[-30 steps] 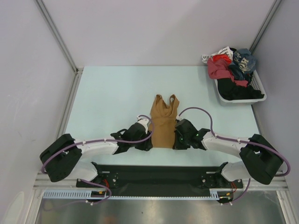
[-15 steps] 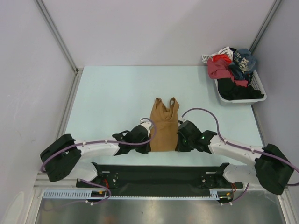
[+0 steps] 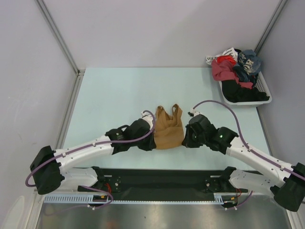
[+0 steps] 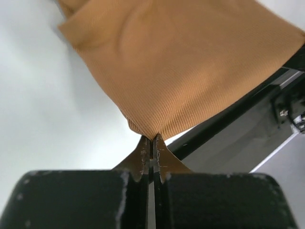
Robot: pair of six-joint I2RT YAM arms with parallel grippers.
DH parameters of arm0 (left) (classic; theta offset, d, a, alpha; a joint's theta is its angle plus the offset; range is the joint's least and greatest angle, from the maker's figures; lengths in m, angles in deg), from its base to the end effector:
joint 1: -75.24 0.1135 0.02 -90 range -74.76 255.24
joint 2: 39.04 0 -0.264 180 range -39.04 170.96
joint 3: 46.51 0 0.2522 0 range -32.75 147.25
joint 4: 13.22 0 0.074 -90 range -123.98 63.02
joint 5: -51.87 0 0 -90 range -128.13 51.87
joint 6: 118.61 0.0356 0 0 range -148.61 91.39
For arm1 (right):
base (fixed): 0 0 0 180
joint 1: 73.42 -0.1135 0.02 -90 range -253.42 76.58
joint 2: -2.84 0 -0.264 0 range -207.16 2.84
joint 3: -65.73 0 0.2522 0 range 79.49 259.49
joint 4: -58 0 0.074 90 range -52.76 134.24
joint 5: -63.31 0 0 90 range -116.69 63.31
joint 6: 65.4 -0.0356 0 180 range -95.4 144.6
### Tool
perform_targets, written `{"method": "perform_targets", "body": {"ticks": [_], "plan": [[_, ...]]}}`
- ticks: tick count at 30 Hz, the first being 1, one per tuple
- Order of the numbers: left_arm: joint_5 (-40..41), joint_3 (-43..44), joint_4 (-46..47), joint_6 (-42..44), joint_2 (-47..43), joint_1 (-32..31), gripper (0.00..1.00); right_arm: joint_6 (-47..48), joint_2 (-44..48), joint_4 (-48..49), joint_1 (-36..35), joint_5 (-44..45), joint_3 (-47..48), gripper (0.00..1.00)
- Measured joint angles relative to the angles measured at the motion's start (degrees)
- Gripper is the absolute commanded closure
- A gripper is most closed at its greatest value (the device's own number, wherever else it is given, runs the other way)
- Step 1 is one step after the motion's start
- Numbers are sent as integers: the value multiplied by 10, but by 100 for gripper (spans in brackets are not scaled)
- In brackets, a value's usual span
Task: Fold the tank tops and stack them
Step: Fold the tank top
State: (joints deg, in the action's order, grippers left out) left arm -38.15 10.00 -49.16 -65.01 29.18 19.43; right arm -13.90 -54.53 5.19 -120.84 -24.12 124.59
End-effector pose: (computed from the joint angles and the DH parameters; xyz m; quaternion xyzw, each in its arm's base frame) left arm 0.1364 -0.2009 0.2265 0.1573 0.9191 -0.2604 0.2503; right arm 0.1353 0.1449 0.2569 -0.0660 0.9411 0.2101 0.2567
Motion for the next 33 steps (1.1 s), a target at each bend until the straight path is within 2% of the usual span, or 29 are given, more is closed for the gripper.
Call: {"method": "perform_targets", "body": {"ticks": [6,11,25,33], "plan": [[7,73,-43,9,13,28,99,44,-31,-21,51,-3,67,100],[5,125,-57,24,42,78,99,82,-75,-13,121,-37,104,100],[-37,284,-75,76,221,196,99,153,-286,28,229,-112,247,99],[-58,377,-73,91,338,238,99,163,-401,59,280,-148,324,95]]}}
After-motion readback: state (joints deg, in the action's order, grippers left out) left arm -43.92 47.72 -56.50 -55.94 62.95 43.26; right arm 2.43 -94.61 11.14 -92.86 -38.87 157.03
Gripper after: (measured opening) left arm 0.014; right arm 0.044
